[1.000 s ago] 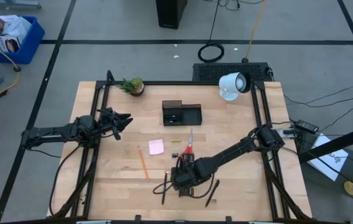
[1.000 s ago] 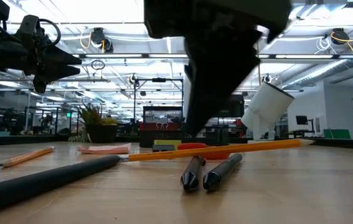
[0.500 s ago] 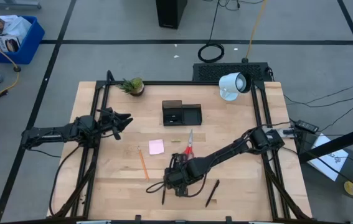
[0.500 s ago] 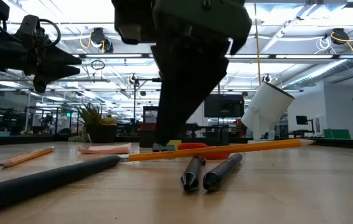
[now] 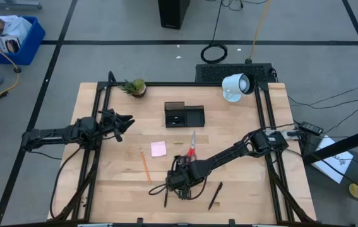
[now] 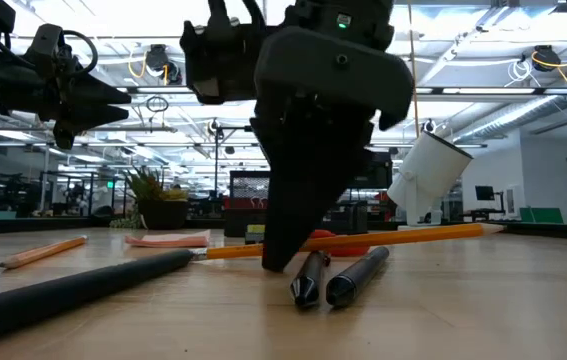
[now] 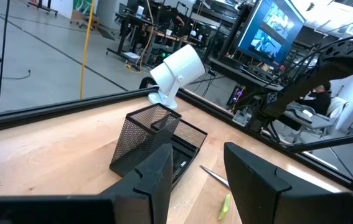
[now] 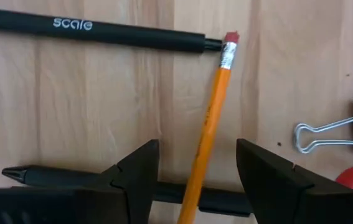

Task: Pick and place office supplies into organizer
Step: Put the top pencil into the mesh organizer

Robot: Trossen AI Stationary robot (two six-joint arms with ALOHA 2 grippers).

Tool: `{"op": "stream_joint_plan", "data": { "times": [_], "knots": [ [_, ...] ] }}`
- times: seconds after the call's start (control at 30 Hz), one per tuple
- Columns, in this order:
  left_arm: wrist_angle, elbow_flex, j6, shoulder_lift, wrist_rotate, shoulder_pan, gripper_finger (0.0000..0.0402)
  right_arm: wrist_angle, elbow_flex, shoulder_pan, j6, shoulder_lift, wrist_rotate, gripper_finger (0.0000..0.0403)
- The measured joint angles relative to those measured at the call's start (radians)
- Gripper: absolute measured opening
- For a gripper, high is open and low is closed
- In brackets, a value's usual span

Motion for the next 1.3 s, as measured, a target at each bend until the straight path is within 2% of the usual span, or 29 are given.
{"op": "stream_joint_plan", "data": {
  "times": [0.17,0.77,0.87,1.0,1.3],
  "knots": [
    [0.000,0.000,0.000,0.000,0.000,0.000,0.0147,0.004,0.000,-0.005,0.001,0.000,0.000,0.0186],
    [0.000,0.000,0.000,0.000,0.000,0.000,0.0147,0.054,0.000,-0.013,-0.063,0.000,0.025,0.0014],
    [0.000,0.000,0.000,0.000,0.000,0.000,0.0147,0.064,0.000,-0.013,-0.067,0.000,0.028,0.0010],
    [0.000,0.000,0.000,0.000,0.000,0.000,0.0147,0.064,0.000,-0.013,-0.067,0.000,0.033,0.0025],
    [0.001,0.000,0.000,0.000,0.000,0.000,0.0147,0.130,-0.001,-0.014,-0.124,-0.045,0.155,0.0012]
  ]
}}
